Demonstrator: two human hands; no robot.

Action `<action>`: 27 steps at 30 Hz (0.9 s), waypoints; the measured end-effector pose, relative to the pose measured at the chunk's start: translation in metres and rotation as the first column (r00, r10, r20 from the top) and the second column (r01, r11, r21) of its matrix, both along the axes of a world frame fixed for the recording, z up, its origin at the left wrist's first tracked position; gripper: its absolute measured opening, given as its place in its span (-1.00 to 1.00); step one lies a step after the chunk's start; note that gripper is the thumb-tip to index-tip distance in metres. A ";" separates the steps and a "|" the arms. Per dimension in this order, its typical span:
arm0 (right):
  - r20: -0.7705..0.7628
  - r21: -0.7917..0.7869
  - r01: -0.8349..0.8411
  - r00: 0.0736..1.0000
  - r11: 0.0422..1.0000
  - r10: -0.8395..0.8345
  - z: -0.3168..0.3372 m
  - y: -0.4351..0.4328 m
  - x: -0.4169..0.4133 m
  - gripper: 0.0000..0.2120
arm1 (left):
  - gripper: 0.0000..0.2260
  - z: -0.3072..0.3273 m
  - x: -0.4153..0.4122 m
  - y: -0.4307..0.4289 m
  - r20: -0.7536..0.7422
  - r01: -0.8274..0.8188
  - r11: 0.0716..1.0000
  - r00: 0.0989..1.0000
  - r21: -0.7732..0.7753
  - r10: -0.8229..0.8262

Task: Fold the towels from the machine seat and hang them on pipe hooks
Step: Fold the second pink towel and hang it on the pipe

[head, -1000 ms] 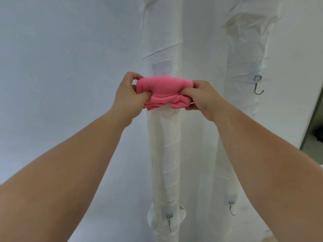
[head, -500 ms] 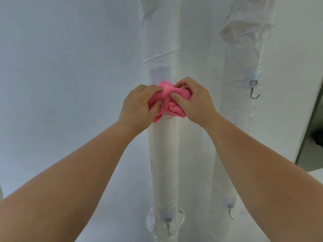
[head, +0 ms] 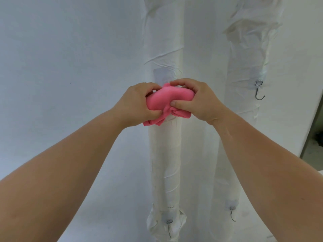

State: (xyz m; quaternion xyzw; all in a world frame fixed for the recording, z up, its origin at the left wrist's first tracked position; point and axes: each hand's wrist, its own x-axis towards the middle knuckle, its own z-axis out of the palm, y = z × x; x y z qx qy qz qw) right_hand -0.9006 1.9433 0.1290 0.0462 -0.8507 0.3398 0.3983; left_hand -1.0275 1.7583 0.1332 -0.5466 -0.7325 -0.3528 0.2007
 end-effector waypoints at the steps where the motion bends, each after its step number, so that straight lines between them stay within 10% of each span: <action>1: 0.003 0.039 0.002 1.000 0.999 -0.002 0.000 -0.002 0.000 -0.55 | -0.54 0.000 0.001 0.001 -0.028 -0.002 1.000 1.000 -0.006 0.002; 12: 0.062 -0.050 0.016 0.998 0.999 -0.013 0.009 0.006 0.002 -0.78 | -0.73 0.025 0.000 -0.004 0.252 0.137 0.989 0.960 -0.050 -0.120; 23: -0.099 0.097 0.063 0.994 0.993 -0.054 0.014 -0.005 0.000 -0.58 | -0.72 0.007 0.008 0.007 -0.158 0.076 0.977 0.986 0.201 -0.045; 27: -0.071 0.048 0.043 0.997 0.998 -0.040 0.014 -0.008 0.002 -0.64 | -0.69 0.005 0.007 0.005 -0.046 0.072 0.978 0.997 0.196 -0.064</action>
